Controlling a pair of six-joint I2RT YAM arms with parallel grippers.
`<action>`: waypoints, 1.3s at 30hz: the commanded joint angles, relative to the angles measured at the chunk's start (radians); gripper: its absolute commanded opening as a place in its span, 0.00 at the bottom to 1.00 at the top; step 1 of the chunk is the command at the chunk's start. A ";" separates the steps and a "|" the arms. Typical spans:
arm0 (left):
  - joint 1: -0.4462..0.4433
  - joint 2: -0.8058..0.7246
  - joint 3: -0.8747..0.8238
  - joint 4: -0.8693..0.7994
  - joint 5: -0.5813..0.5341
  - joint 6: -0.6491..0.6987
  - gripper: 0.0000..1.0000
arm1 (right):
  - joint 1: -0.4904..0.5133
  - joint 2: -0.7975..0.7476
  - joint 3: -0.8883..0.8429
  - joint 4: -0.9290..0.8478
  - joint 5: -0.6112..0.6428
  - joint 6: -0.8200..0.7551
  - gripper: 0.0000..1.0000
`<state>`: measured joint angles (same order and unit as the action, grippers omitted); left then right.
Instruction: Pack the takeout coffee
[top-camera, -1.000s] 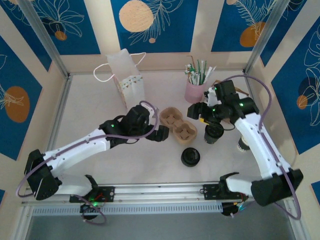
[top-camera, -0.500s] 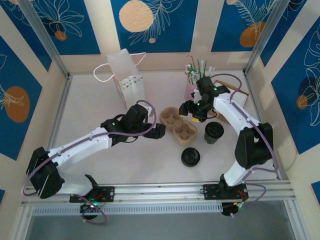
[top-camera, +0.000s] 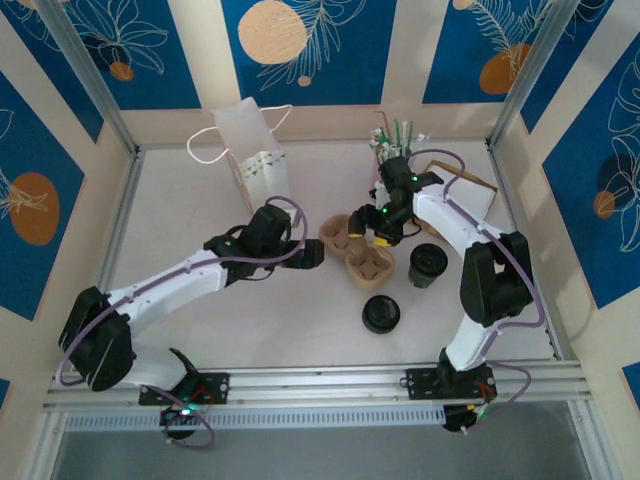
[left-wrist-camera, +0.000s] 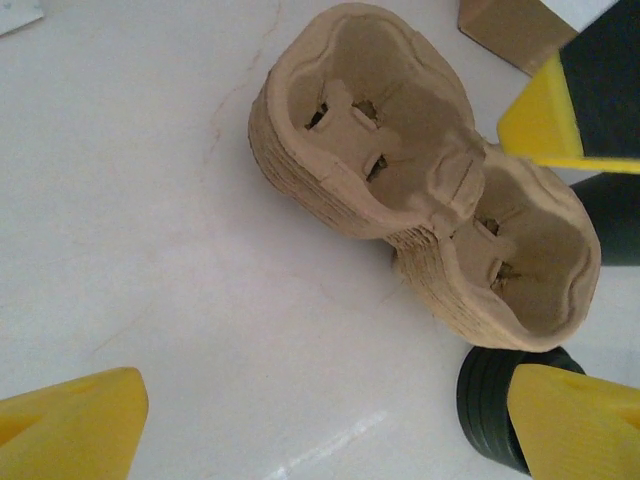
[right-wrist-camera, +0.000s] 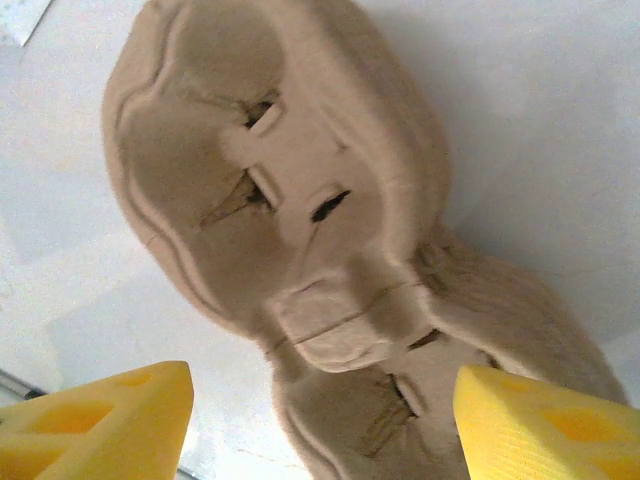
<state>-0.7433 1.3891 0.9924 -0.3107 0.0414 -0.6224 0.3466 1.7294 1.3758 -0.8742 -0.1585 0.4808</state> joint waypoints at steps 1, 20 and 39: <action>0.031 0.031 -0.018 0.091 0.093 -0.055 0.91 | 0.020 -0.045 -0.017 -0.002 -0.030 0.019 0.70; 0.097 0.277 -0.082 0.680 0.215 -0.487 0.66 | -0.040 0.023 0.066 0.045 0.043 0.013 0.47; 0.140 0.331 -0.069 0.728 0.280 -0.500 0.68 | -0.045 0.083 0.080 0.046 0.012 -0.005 0.47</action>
<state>-0.6167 1.7115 0.9142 0.4271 0.3073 -1.1278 0.3050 1.7985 1.4345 -0.8223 -0.1238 0.4934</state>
